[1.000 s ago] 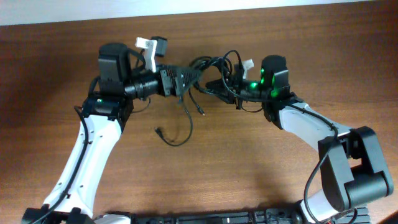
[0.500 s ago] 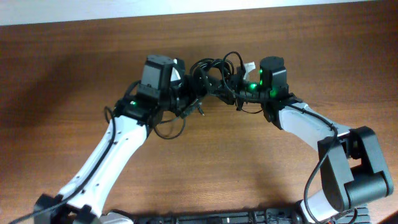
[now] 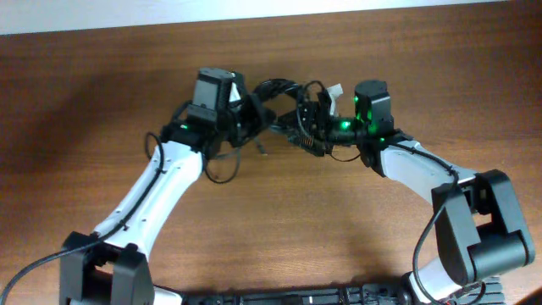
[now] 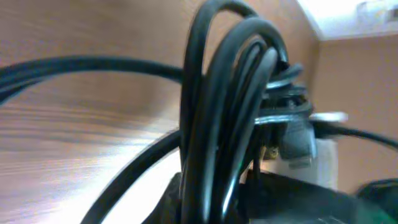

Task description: Untangle cables

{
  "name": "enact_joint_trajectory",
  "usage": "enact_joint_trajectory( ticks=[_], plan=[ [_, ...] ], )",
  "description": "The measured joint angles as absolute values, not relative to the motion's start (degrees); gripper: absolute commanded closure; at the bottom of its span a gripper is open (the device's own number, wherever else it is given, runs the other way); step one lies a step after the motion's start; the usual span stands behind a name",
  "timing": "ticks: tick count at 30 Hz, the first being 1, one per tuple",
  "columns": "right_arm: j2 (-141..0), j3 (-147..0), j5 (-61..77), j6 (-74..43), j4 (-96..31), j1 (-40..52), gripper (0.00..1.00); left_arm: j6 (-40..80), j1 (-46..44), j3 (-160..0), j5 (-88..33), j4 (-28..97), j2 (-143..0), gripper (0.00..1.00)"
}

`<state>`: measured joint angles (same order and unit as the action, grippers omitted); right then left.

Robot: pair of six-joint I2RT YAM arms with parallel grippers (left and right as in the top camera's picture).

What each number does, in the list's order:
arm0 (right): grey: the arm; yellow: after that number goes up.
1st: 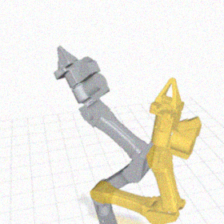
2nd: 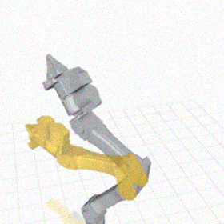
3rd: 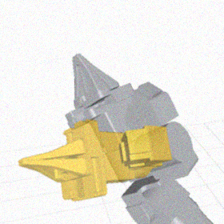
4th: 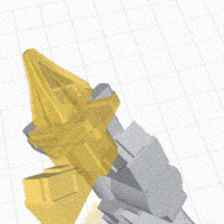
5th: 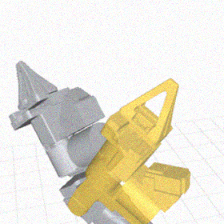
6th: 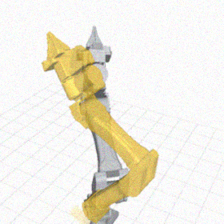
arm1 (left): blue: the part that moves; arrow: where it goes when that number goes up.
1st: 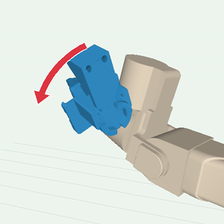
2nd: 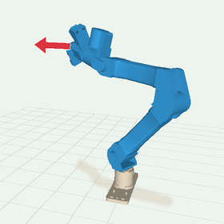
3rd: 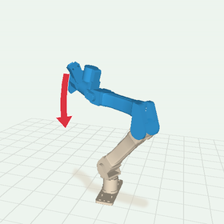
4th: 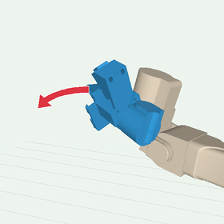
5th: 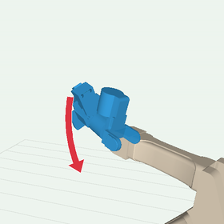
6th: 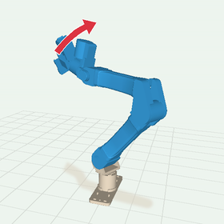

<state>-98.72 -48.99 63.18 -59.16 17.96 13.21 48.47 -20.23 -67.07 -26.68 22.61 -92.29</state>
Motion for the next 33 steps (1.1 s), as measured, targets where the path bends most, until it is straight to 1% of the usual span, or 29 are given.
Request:
enact_joint_trajectory(
  ticks=[1, 2, 4, 5, 7, 9, 10, 12, 15, 18, 20, 23, 24, 25, 27, 28, 29, 30, 31, 32, 33],
  plan=[
    [-98.3, -49.5, 66.8, -51.4, 13.0, 12.9, 0.01, 43.3, -18.1, -66.7, -28.9, 25.7, -92.4, 1.00],
    [-98.2, -49.9, 68.1, -46.6, 7.3, 12.6, 0.01, 39.4, -15.9, -66.5, -31.4, 28.3, -92.4, 1.00],
    [-98.2, -49.9, 67.6, -33.7, -5.0, 10.5, 0.01, 33.3, -10.6, -66.5, -35.7, 34.0, -92.4, 1.00],
    [-98.2, -49.8, 64.0, -27.3, -9.7, 9.1, 0.01, 31.2, -8.4, -66.5, -36.5, 35.7, -92.4, 1.00],
    [-98.2, -49.8, 52.8, -19.0, -15.4, 6.8, 0.01, 26.5, -5.2, -66.5, -37.8, 40.3, -91.7, 1.00],
    [-98.2, -49.8, 47.3, -15.4, -16.5, 3.7, 0.01, 22.1, -3.5, -66.5, -38.4, 46.4, -89.6, 1.00],
    [-98.2, -49.8, 46.3, -13.9, -16.5, 1.0, 0.01, 18.3, -3.5, -66.5, -38.7, 50.3, -89.1, 1.00],
    [-97.9, -49.8, 47.4, -12.9, -17.2, -2.5, 0.01, 14.0, -3.6, -66.5, -38.5, 53.6, -89.0, 1.00],
    [-95.2, -50.9, 51.3, -11.9, -18.9, -8.2, 0.01, 10.4, -3.6, -66.5, -37.2, 55.6, -89.0, 1.00],
    [-89.0, -51.6, 50.2, -9.0, -21.5, -8.1, 0.01, 4.3, -3.6, -66.5, -36.8, 56.0, -89.0, 1.00],
    [-83.9, -51.7, 45.9, -7.4, -23.4, -5.5, 0.01, 0.0, -3.6, -66.5, -36.6, 56.0, -89.0, 1.00],
    [-76.6, -51.9, 43.3, -5.7, -22.7, 2.3, 0.01, -6.0, -3.6, -66.5, -36.6, 56.0, -89.0, 1.00],
    [-75.9, -52.0, 42.9, -5.5, -21.2, 5.4, 0.03, -7.7, -3.6, -66.5, -36.7, 56.0, -89.0, 1.00],
    [-75.7, -52.0, 42.9, -5.1, -19.4, 10.3, 0.07, -9.8, -3.6, -66.5, -36.9, 56.0, -89.0, 1.00],
    [-75.9, -52.0, 41.8, -2.4, -16.3, 16.6, 0.07, -12.1, -3.7, -66.5, -37.9, 55.9, -89.0, 1.00],
    [-76.0, -52.0, 41.3, -1.3, -15.5, 18.0, 0.07, -12.6, -3.9, -66.5, -38.2, 56.0, -89.0, 1.00],
    [-76.4, -52.0, 36.5, 1.0, -14.2, 23.1, 0.05, -13.1, -4.3, -66.5, -38.7, 55.9, -89.0, 1.00],
    [-76.9, -52.0, 31.7, 1.8, -14.1, 25.8, 0.05, -13.3, -4.6, -66.5, -38.7, 56.0, -89.0, 1.00],
    [-77.6, -52.0, 25.5, 2.5, -14.1, 28.3, 0.07, -13.6, -5.3, -66.5, -39.0, 56.0, -89.0, 1.00],
    [-78.3, -52.0, 20.3, 4.3, -14.1, 30.2, 0.11, -13.8, -5.8, -66.5, -39.1, 56.0, -89.0, 1.00],
    [-78.6, -52.0, 17.6, 5.6, -14.1, 31.1, 0.15, -14.0, -6.6, -66.5, -39.0, 56.0, -89.0, 1.00]
  ],
)
